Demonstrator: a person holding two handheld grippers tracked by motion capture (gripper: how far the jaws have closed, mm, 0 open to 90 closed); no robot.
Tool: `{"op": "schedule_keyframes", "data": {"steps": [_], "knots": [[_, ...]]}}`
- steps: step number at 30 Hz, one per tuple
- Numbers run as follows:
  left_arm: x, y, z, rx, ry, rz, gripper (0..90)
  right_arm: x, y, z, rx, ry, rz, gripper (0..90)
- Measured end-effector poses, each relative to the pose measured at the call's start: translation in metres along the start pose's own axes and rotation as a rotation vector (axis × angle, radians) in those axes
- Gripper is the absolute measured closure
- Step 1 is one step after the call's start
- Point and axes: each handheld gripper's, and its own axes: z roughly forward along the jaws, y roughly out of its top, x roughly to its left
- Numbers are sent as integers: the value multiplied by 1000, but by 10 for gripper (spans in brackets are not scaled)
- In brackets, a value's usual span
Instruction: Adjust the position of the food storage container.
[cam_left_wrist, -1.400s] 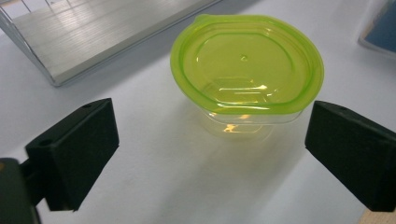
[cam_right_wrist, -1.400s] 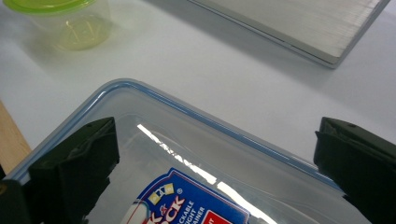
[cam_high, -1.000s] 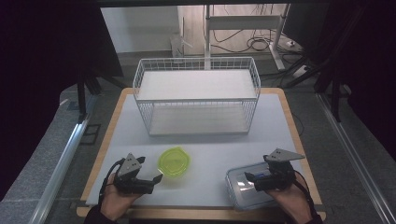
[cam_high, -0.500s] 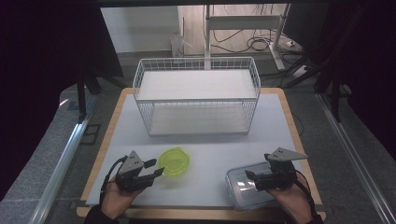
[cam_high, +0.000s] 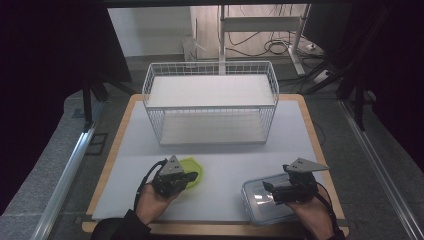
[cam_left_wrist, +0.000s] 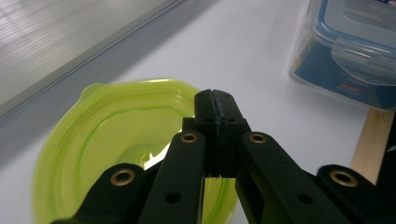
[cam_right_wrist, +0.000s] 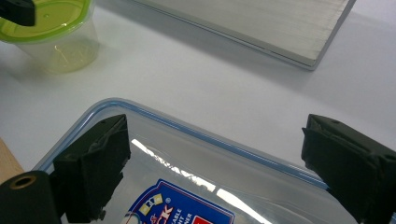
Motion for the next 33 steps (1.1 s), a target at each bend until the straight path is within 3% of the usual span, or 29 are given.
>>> {"op": "schedule_keyframes", "data": {"steps": [2, 5, 6, 7, 8, 10, 13, 20, 21, 24, 28, 33], "knots": [[0, 3, 9, 29, 5, 6, 900, 0, 0, 0, -2, 2, -2, 81], [1, 1, 14, 43, 17, -2, 900, 0, 0, -1, -5, 0, -5, 85], [2, 1, 14, 38, 4, -12, 900, 0, 0, -1, -6, 0, -5, 85], [0, 0, 14, 37, 19, -3, 900, 0, 0, -1, -5, -2, -4, 87], [-3, 1, 13, 46, 54, 35, 900, 0, 0, -1, -5, -3, -4, 87], [-3, 1, 13, 46, 56, 38, 900, 0, 0, -1, -4, -4, -5, 89], [1, -1, 12, 41, 37, 15, 900, 1, 0, -2, -2, -4, -6, 90], [1, 0, 11, 51, 50, 7, 900, 0, 0, -1, 2, -6, -5, 92], [-1, 0, 14, 57, 20, -1, 900, -1, 0, -1, 3, -6, -5, 92], [-3, 1, 15, 60, 39, 21, 900, -1, -1, 0, 6, -7, -3, 93], [7, -2, 10, 51, 62, -12, 900, -1, -1, -1, 4, -11, -5, 95], [14, -4, 6, 58, 90, -23, 900, -1, -1, -2, 3, -15, -6, 98]]}}
